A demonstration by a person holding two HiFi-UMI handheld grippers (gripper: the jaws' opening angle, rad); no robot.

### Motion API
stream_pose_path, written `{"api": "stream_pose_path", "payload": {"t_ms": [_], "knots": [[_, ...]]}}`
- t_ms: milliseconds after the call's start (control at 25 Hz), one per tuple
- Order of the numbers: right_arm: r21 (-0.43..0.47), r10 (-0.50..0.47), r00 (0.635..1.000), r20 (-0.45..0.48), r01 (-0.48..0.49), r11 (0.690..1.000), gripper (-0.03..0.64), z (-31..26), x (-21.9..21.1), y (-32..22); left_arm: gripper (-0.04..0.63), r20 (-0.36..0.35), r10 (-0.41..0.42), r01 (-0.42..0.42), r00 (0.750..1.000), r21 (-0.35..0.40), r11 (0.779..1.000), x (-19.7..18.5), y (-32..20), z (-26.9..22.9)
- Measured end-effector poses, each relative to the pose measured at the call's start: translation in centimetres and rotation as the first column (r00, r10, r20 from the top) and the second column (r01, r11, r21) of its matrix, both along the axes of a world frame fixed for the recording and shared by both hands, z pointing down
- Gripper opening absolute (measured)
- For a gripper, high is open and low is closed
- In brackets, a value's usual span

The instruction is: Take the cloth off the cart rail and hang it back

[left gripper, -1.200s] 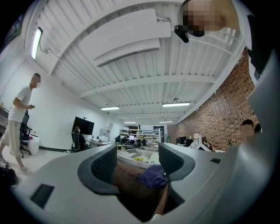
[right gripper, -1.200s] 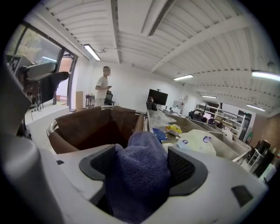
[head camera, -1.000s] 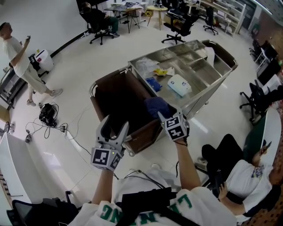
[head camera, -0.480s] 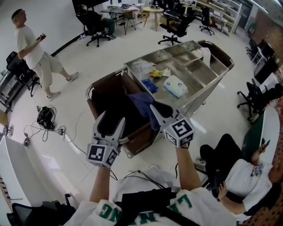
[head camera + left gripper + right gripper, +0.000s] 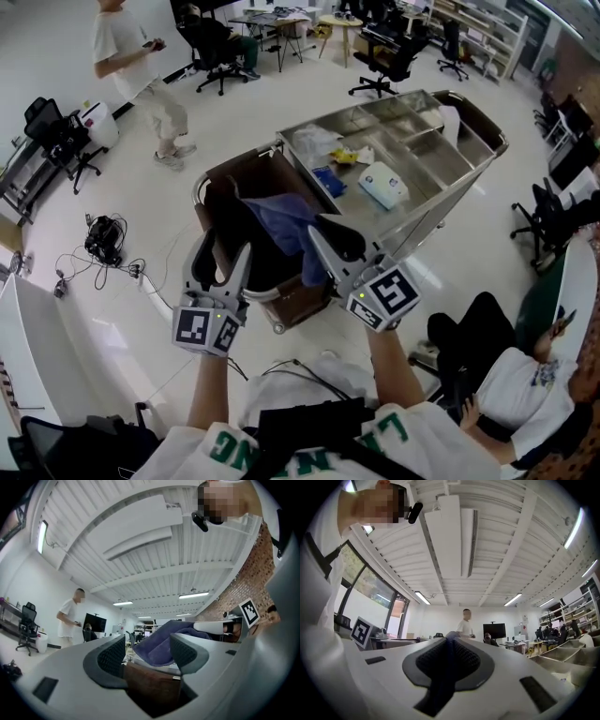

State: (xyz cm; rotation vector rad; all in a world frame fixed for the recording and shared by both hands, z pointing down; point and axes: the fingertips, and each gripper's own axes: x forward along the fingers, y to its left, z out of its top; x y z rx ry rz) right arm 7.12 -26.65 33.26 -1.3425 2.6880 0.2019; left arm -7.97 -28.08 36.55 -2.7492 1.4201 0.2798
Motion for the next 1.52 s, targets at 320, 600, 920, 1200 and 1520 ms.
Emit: {"api": "stream_pose_path", "payload": {"t_ms": [320, 600, 920, 1200, 1520], "knots": [[-0.033, -0.076, 0.997, -0.007, 0.076, 0.997, 0.064, 1.2, -3.0, -2.0, 0.276, -0.022, -0.137, 0.136, 0.99, -0.024, 0.99, -4.5, 0.5, 0.7], [-0.027, -0.235, 0.972, -0.002, 0.235, 0.972, 0.065, 1.4, -9.9, -7.6, 0.276, -0.034, -0.255, 0.254, 0.966, -0.046, 0.966, -9.2, 2.2, 0.5], [-0.193, -0.396, 0.913, -0.102, 0.372, 0.908, 0.066, 7.0, -21.4, -16.9, 0.276, -0.028, -0.395, 0.393, 0.918, -0.045, 0.918, -14.1, 5.2, -0.2], [-0.411, -0.485, 0.834, -0.264, 0.357, 0.838, 0.078, 16.1, -26.1, -19.0, 0.276, 0.0, -0.476, 0.475, 0.88, -0.066, 0.878, -17.4, 7.4, 1.2], [-0.447, -0.425, 0.86, -0.283, 0.274, 0.851, 0.265, 17.5, -24.7, -20.4, 0.276, -0.004, -0.445, 0.444, 0.895, -0.068, 0.893, -15.9, 7.0, 1.1]]}}
